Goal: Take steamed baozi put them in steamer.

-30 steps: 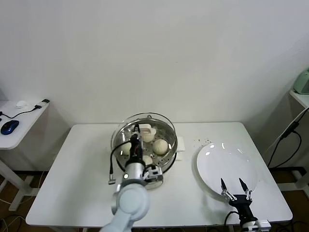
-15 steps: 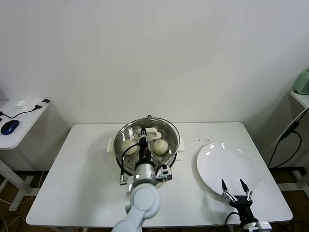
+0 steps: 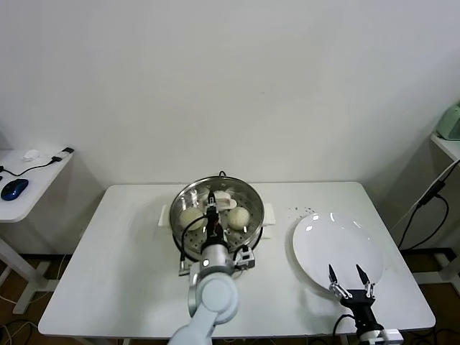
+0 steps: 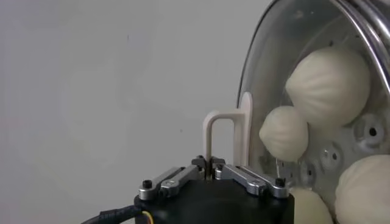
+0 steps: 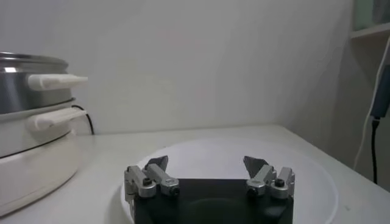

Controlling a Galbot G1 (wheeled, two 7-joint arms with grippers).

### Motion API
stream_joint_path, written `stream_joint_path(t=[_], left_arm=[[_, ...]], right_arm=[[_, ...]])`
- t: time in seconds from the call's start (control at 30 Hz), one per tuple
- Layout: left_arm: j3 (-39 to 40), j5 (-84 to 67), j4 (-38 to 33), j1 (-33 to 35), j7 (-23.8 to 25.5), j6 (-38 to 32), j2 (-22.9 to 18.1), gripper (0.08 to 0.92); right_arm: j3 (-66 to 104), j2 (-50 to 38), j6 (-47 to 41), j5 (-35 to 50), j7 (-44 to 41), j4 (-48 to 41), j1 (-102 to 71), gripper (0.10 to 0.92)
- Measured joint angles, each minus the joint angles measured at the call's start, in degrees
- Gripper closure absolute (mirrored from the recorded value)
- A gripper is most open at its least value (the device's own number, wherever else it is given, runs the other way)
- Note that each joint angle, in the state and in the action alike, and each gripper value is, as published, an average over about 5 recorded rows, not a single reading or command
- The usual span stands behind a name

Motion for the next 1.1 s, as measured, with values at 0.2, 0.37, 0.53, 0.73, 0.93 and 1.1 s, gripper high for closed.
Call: stream_joint_path(t=[0.2,0.37,0.53,0.73,0.93,1.1], left_arm=[[0.1,1.1,0.0,0.3,0.0,-0.3,-0.1,0.839],[0.2,1.5,-0.2,0.2,0.3,-0.5,0.0,0.712],[0.3,1.5,-0.9,0.4,1.0,-0.4,0.5,0.565],[0.9,0.6,-3.2,1.1,1.8,-0.4,1.7,0.392],[1.5,-2.3,-7.2,2.7,1.7,-0.8,3.4,0.225],[0.3,-9.1,-11.9,5.1,-1.5,-2.8,5.1,0.179]], right_arm=[[-0.1,0.1,0.5,-0.2,-0.1,-0.2,0.0,0.203],[-0.1,0.2,0.6,-0.3,-0.2,-0.2,0.1,0.203],[0.0,0.0,0.6,-0.3,-0.5,-0.2,0.0,0.203],[0.0,0.1,0.2,-0.4,-0.9,-0.2,0.0,0.203],[-0.1,0.6,-0.4,-0.7,-1.0,0.1,0.0,0.203],[-0.2,0.7,-0.7,-0.8,-0.4,0.4,-0.4,0.203]])
